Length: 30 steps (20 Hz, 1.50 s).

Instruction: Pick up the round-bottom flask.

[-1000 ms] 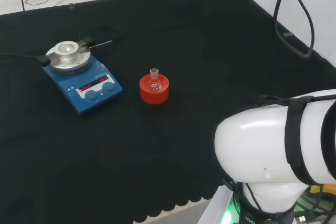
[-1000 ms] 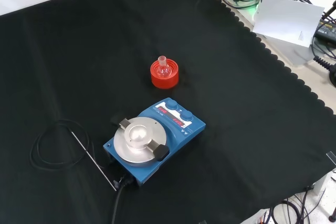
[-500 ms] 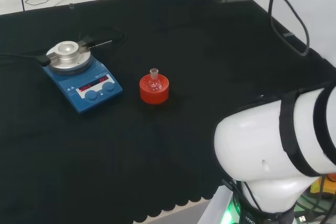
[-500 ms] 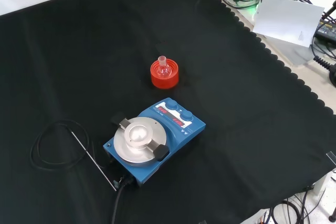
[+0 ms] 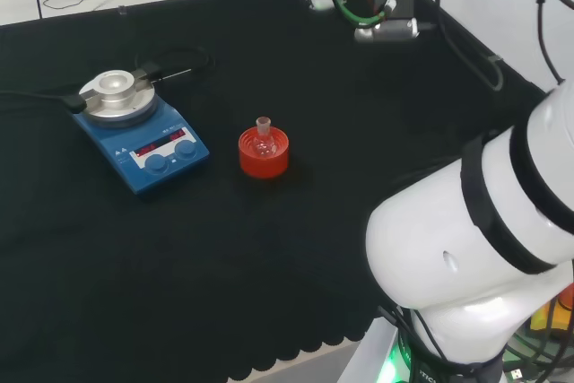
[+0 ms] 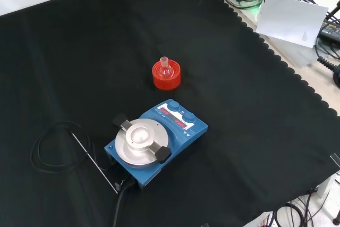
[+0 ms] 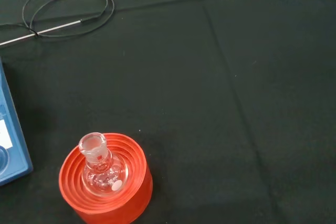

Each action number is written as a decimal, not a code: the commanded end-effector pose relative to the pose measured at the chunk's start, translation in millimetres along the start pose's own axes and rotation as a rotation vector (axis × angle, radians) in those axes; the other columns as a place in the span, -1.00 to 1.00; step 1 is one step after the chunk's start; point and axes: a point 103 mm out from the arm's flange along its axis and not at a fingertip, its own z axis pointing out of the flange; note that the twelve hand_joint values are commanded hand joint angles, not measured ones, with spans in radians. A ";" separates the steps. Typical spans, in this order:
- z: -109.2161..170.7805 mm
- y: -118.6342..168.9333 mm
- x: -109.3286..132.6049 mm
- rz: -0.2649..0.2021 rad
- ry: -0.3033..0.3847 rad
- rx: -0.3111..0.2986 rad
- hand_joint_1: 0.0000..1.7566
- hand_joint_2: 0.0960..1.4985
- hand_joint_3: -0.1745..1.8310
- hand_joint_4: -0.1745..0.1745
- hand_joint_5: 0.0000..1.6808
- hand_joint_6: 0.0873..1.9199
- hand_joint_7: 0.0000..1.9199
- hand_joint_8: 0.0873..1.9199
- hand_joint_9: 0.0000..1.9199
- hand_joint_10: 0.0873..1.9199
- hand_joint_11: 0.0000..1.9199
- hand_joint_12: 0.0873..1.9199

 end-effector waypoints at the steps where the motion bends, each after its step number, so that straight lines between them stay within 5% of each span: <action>1: 48.1 19.9 1.9 -0.022 0.029 0.038 -0.84 0.67 -0.56 -0.11 -0.53 -0.78 -0.89 -0.52 -0.72 -0.39 -1.00 0.40; 5: 74.8 23.6 9.8 -0.047 0.049 0.062 -0.81 0.66 -0.57 -0.11 -0.52 -0.80 -0.88 -0.51 -0.71 -0.39 -1.00 0.40; 8: 92.5 20.7 17.1 -0.066 0.130 0.023 -0.80 0.65 -0.57 -0.11 -0.52 -0.80 -0.88 -0.51 -0.71 -0.39 -1.00 0.40; 12: 111.4 16.5 28.3 -0.095 0.112 0.014 -0.25 0.34 -0.66 -0.08 -0.38 -0.75 -0.79 -0.46 -0.59 -0.34 -0.98 0.43; 16: 127.9 16.5 34.9 -0.106 0.079 0.024 -0.06 0.07 -0.52 -0.05 -0.33 -0.77 -0.76 -0.43 -0.54 -0.38 -0.96 0.43; 21: 141.7 20.3 38.4 -0.109 0.080 0.011 0.01 -0.19 -0.23 -0.03 -0.32 -0.76 -0.76 -0.41 -0.53 -0.38 -0.96 0.44; 30: 161.3 33.1 44.2 -0.123 0.074 0.005 0.03 -0.25 -0.19 -0.03 -0.29 -0.74 -0.75 -0.41 -0.52 -0.38 -0.94 0.45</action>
